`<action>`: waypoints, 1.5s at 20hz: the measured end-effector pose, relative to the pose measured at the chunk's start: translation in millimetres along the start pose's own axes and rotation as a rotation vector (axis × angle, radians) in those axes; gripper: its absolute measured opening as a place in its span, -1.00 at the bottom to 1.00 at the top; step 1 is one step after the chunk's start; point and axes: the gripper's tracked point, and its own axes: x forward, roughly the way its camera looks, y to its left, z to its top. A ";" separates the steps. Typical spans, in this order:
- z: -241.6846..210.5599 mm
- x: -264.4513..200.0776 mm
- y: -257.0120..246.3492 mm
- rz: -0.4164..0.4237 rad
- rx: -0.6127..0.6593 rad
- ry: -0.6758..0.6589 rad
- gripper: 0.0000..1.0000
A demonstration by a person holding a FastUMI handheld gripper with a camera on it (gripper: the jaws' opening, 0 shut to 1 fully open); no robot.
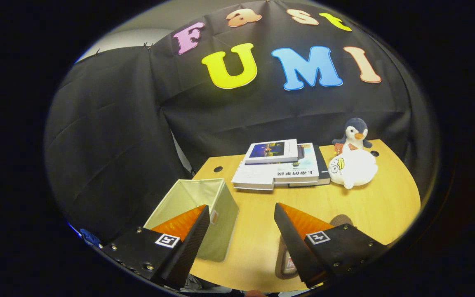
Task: Open the storage box then place both shoes into the box .Put the left shoe in first, then the right shoe, with the right side of both shoes facing outward in a uniform manner.
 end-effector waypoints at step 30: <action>-176.1 53.9 -138.7 -0.148 -0.043 0.408 0.84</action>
